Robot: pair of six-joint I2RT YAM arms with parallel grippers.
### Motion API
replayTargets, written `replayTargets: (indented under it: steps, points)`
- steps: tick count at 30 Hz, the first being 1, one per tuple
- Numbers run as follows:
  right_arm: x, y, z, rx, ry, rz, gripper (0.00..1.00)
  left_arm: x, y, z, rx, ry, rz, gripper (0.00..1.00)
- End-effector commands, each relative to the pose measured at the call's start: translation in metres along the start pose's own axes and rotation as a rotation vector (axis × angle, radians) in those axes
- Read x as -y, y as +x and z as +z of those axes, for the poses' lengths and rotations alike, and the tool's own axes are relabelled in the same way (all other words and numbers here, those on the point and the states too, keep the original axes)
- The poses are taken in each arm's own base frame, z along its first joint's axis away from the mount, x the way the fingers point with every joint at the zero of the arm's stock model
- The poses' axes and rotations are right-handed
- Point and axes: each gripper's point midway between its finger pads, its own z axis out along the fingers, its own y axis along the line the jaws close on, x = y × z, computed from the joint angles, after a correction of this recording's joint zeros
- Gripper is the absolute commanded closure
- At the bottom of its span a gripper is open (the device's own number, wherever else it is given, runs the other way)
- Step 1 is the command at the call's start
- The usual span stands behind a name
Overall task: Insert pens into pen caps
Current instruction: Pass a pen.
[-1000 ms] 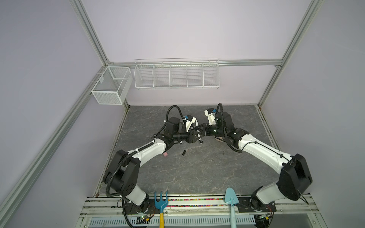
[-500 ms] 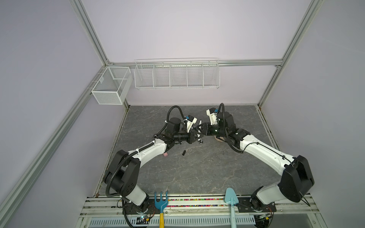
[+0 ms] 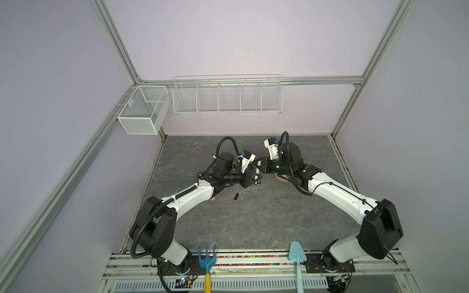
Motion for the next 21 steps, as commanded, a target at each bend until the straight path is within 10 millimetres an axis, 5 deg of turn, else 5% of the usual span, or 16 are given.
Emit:
replayTargets:
  steps: [1, 9, 19, 21]
  points:
    - [0.000, -0.002, -0.003, 0.011, -0.009, 0.018, 0.93, 0.006, -0.019, -0.004, 0.045, -0.004, 0.040, 0.66]
    - [0.001, 0.000, -0.007, 0.011, -0.008, 0.022, 0.93, 0.008, -0.027, 0.000, 0.049, 0.012, 0.041, 0.75]
    - [-0.001, -0.003, -0.007, 0.020, -0.021, 0.028, 0.93, 0.008, -0.018, 0.006, 0.030, 0.043, 0.004, 1.00]
    - [-0.003, -0.002, -0.008, 0.012, -0.032, 0.021, 0.81, 0.000, -0.018, 0.004, 0.042, -0.001, -0.007, 1.00]
